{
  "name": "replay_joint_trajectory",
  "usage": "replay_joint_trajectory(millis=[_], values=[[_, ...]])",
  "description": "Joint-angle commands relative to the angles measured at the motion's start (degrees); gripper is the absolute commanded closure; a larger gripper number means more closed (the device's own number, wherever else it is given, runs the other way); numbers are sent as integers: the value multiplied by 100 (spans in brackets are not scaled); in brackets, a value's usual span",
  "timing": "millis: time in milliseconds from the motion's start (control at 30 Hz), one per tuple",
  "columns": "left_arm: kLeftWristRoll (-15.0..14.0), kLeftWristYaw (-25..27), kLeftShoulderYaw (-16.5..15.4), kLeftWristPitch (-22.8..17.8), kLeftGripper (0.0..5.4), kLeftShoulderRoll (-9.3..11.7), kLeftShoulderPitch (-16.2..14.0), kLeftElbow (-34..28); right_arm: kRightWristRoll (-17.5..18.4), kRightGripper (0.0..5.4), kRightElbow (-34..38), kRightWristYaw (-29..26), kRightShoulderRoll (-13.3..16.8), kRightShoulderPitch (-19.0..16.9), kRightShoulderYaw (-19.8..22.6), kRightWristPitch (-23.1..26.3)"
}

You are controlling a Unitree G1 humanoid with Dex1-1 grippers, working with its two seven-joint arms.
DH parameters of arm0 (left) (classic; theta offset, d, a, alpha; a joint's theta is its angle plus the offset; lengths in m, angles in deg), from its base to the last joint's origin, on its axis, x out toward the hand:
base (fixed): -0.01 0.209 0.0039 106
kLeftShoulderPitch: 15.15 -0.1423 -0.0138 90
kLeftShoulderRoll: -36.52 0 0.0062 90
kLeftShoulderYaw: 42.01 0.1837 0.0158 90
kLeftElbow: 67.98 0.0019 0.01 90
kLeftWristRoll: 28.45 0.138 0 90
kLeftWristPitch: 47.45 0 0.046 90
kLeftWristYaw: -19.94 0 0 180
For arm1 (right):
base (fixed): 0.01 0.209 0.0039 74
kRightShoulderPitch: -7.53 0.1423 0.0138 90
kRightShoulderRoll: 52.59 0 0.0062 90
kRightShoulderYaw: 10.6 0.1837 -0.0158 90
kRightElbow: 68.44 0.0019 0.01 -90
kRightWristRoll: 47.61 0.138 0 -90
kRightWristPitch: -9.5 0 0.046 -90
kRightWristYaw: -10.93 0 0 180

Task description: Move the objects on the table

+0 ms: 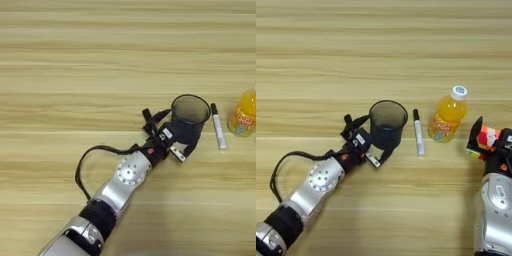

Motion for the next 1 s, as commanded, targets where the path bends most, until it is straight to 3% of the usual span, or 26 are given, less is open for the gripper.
replay_joint_trajectory(millis=[33, 533, 700, 1000], values=[[-12, 52, 120, -185, 3, -361, -500, -284, -11, 0, 56, 18, 4, -21, 30, 62], [-6, 60, 106, -424, 3, -177, -948, -915, -24, 0, 53, 26, -1, -12, 19, 56], [217, -296, -1, -308, 3, -79, -1020, -1071, -28, 0, 35, 25, -4, -6, 10, 46], [234, -643, -92, -288, 3, -173, -1302, -1439, -34, 0, 58, 24, -2, -9, 0, 67]])
